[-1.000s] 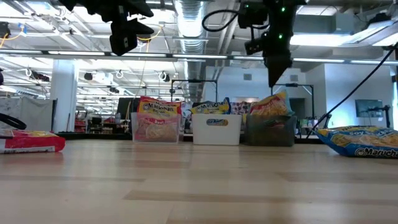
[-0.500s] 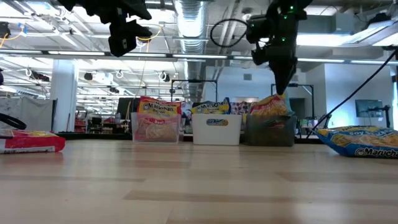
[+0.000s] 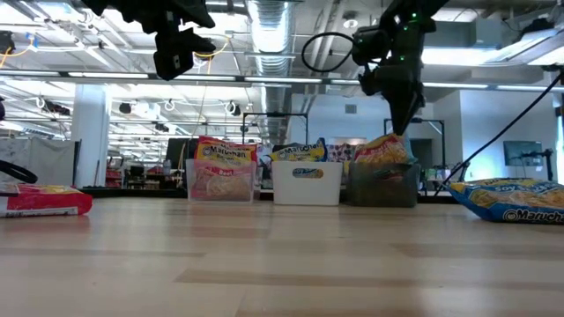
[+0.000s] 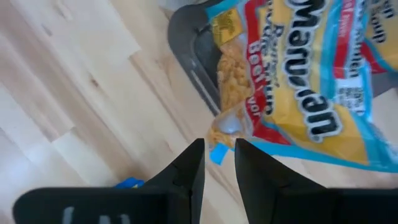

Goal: Sort Maruchan noodles
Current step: Put the blue noodle pack into the white bin

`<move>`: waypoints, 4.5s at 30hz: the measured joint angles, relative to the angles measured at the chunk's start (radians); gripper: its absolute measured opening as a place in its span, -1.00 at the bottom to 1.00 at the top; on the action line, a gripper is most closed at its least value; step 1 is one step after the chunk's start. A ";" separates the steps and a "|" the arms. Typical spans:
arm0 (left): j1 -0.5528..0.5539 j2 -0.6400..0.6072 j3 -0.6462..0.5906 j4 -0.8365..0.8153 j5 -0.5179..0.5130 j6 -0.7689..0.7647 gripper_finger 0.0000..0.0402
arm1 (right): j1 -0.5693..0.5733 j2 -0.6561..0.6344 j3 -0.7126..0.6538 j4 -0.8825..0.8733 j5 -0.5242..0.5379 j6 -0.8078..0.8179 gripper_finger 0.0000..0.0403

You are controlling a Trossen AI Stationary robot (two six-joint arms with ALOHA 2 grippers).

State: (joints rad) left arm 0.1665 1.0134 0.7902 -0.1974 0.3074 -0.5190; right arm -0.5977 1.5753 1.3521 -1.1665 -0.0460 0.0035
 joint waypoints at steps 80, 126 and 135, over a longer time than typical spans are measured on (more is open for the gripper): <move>0.036 -0.219 0.000 -0.133 -0.036 -0.016 -0.35 | 0.237 0.061 0.132 -0.050 -0.035 0.076 -0.44; 0.036 -0.261 0.000 -0.314 -0.081 -0.009 -0.35 | 0.713 -0.506 -0.415 -0.159 -0.002 0.764 -0.04; 0.036 -0.261 0.000 -0.313 -0.084 0.040 -0.35 | 0.666 -0.368 -0.444 -0.127 -0.002 0.692 0.27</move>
State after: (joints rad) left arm 0.2028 0.7528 0.7898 -0.5109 0.2234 -0.4786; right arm 0.0687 1.2072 0.9081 -1.2937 -0.0481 0.6951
